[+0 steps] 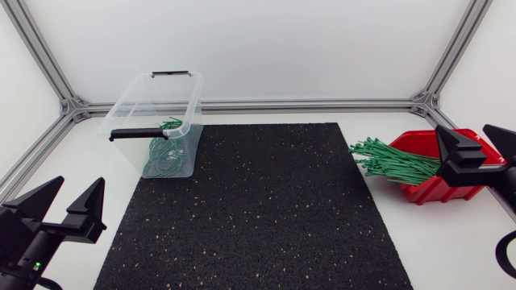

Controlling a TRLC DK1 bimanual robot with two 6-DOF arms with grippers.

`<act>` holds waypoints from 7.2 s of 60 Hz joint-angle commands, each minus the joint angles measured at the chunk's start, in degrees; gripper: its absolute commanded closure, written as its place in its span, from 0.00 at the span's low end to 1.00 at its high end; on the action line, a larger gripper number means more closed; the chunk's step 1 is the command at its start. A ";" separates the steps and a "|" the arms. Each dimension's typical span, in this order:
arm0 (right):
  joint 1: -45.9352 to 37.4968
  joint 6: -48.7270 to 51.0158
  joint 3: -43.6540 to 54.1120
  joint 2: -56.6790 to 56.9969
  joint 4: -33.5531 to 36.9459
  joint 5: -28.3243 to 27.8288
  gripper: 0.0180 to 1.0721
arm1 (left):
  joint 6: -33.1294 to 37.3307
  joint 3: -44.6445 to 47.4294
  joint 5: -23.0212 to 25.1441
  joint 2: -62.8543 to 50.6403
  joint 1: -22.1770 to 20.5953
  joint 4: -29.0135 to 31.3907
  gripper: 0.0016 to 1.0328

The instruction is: Take a green cable tie from the red box, thread the tail through the head to close it, then place it in the transparent bin on the left.

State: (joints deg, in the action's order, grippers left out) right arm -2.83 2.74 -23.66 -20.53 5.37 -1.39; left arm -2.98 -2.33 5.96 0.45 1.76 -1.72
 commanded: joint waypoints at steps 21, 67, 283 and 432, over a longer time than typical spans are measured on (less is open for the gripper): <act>-5.17 21.25 -23.98 -24.11 20.74 -5.12 0.08 | -0.27 2.50 -0.07 0.17 0.09 0.31 0.04; -14.57 71.17 -30.92 -46.70 39.99 -20.32 0.14 | -0.27 2.50 -0.07 0.08 0.00 0.31 0.04; -9.39 84.62 -29.60 -53.56 33.92 -20.32 0.36 | -0.18 2.42 -0.07 -0.27 -0.79 0.75 0.04; -7.36 86.99 -29.16 -50.04 33.75 -13.82 0.94 | -0.18 2.42 -0.07 -0.18 -0.70 0.84 0.04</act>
State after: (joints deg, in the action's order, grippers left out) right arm -9.74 90.80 -50.37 -71.64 37.54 -14.76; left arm -2.98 -2.33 5.91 0.45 1.37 -1.56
